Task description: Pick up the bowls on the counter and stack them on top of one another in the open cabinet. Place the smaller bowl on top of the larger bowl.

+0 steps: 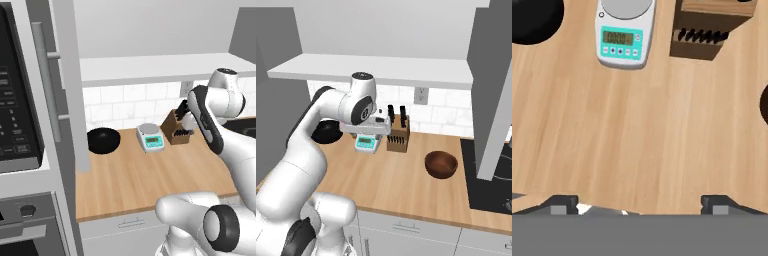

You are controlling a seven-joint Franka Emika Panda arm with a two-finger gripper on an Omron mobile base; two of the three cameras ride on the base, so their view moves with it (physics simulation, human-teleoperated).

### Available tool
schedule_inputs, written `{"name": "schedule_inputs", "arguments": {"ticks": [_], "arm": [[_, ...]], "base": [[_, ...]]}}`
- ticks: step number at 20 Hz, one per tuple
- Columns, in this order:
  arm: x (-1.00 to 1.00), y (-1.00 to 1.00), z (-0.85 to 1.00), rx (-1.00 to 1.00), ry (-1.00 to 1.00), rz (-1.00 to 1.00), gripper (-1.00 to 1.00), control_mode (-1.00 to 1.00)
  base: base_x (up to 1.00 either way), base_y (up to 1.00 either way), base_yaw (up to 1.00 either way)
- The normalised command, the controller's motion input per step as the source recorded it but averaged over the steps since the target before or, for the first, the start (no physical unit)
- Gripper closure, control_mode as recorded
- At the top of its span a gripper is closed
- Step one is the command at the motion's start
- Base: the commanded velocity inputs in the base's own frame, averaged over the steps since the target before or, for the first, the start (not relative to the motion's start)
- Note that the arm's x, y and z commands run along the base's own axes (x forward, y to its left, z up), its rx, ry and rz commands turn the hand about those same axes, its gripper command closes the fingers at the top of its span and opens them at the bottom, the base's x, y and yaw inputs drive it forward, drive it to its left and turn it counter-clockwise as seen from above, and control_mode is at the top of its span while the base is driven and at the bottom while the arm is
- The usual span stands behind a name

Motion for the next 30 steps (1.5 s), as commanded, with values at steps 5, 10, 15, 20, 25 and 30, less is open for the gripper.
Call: {"name": "schedule_inputs", "arguments": {"ticks": [5, 10, 15, 20, 25, 30], "arm": [[-0.14, -1.00, -0.49, -0.03, 0.00, 0.04, -1.00, -1.00], [0.03, -1.00, -0.52, -0.02, 0.06, 0.00, -1.00, -1.00], [0.53, -1.00, -0.49, -0.01, 0.12, 0.00, -1.00, -1.00], [0.74, -0.95, -0.33, 0.00, 0.02, 0.00, -1.00, -1.00], [0.21, -0.21, -0.18, -0.02, 0.06, 0.00, -1.00, -1.00], [0.22, 0.00, -0.21, -0.08, 0.12, 0.00, -1.00, -1.00]], "base": [[0.00, 0.00, 0.00], [0.00, 0.00, 0.00], [0.00, 0.00, 0.00], [0.00, 0.00, 0.00], [0.00, 0.00, 0.00], [0.00, 0.00, 0.00]]}}
